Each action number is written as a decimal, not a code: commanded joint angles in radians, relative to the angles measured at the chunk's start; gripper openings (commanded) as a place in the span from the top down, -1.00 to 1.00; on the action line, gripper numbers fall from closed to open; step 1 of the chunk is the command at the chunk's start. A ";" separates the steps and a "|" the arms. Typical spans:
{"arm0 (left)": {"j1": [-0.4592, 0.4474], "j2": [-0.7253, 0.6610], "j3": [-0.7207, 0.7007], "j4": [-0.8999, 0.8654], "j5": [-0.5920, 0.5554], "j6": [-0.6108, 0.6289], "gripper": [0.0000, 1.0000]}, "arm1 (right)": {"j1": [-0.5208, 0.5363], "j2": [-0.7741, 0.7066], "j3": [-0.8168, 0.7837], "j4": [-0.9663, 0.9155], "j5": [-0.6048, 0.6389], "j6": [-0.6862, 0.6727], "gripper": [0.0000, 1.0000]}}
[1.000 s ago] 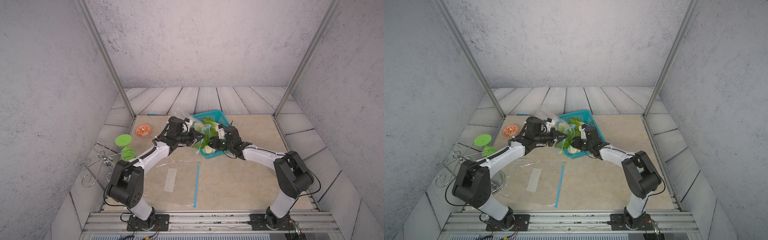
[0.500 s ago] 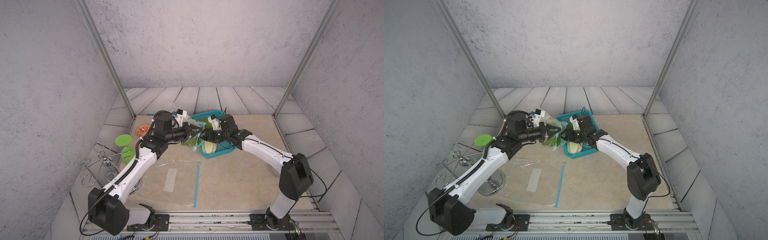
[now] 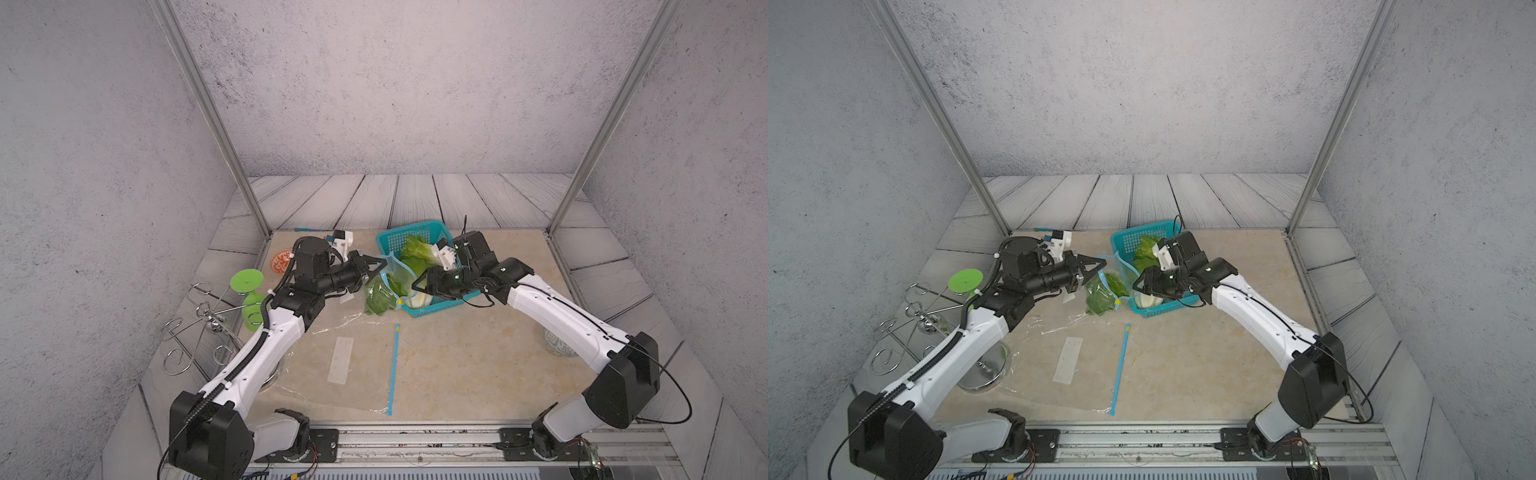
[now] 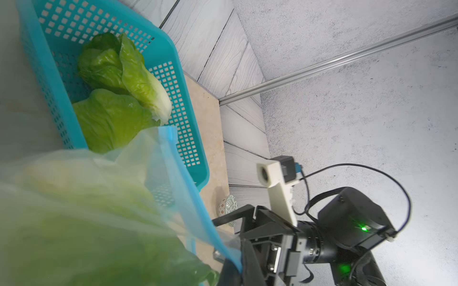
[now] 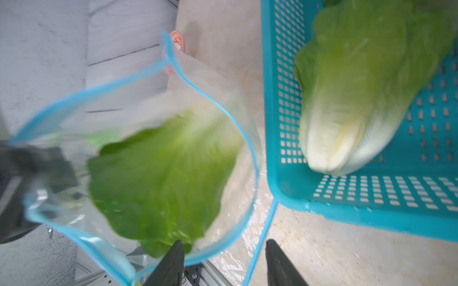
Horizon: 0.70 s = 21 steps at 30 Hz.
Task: Put the chinese cabbages into a zipper bag and zip it
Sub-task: Adjust the zipper food storage bag at the center of the board.
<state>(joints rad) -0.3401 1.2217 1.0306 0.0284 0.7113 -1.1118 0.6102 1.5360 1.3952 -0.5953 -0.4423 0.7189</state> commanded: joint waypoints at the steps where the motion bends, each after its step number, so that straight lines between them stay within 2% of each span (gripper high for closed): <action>1: -0.005 -0.044 -0.018 0.097 0.025 -0.072 1.00 | 0.006 0.012 0.003 -0.039 0.010 0.029 -0.09; 6: -0.005 -0.048 -0.025 0.094 0.034 -0.066 1.00 | 0.006 0.072 0.017 0.040 -0.018 0.072 -0.08; 13: -0.005 -0.047 -0.039 0.065 0.029 -0.029 1.00 | 0.006 0.003 0.002 0.077 0.022 0.099 -0.09; 21: -0.005 -0.050 -0.043 0.077 0.030 -0.030 1.00 | 0.006 0.074 0.005 0.104 0.011 0.115 -0.08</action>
<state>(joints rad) -0.3408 1.1843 0.9844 0.0563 0.7094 -1.1061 0.6125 1.5764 1.3952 -0.5140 -0.4385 0.8265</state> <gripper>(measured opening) 0.044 0.542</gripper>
